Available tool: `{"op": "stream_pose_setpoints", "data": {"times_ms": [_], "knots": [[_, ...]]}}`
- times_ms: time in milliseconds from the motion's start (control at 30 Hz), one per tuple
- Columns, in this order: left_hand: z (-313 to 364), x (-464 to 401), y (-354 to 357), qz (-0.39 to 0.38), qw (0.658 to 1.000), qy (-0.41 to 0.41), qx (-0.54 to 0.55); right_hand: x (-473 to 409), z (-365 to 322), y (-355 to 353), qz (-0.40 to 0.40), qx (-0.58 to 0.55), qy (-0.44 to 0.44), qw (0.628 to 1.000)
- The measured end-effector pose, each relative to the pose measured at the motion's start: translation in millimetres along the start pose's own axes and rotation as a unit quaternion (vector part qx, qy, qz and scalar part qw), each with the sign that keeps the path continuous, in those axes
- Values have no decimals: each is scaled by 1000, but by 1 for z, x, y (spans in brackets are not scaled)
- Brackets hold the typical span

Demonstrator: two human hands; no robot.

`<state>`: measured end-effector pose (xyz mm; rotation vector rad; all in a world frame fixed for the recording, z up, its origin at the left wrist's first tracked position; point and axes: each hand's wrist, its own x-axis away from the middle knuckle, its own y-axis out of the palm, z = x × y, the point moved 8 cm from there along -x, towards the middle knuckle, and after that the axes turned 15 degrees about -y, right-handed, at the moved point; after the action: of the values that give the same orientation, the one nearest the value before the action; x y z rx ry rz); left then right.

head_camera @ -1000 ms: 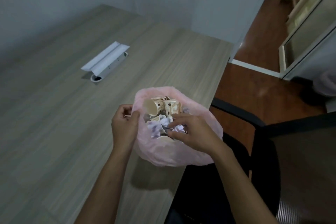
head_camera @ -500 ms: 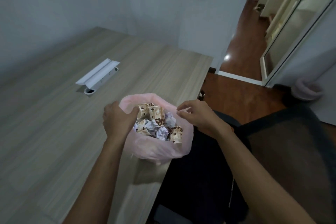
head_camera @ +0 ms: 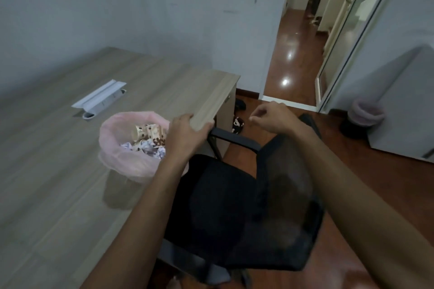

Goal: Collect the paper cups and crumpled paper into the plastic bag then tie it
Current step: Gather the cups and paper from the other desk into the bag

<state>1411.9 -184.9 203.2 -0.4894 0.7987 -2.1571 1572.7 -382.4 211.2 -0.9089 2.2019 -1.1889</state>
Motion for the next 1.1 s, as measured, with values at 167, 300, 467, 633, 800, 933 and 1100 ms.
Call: {"op": "stream_pose_setpoints", "data": {"times_ms": [167, 300, 467, 633, 800, 933, 1100], "knots": [[19, 82, 60, -78, 997, -6, 9, 61, 59, -39, 100, 61, -4, 993], [31, 145, 96, -166, 986, -22, 23, 97, 102, -40, 103, 72, 11, 992], [27, 206, 155, -386, 916, -90, 57, 130, 130, 3, 100, -59, 53, 992], [4, 230, 188, -457, 886, -67, -45, 137, 128, 25, 172, -91, 51, 979], [-21, 226, 182, -447, 887, -98, -60, 129, 115, 34, 188, -101, 45, 976], [-35, 218, 171, -428, 893, -121, -70, 118, 99, 47, 182, -121, 48, 975], [-44, 195, 149, -382, 906, -141, -116, 98, 76, 65, 195, -166, 49, 965]]}}
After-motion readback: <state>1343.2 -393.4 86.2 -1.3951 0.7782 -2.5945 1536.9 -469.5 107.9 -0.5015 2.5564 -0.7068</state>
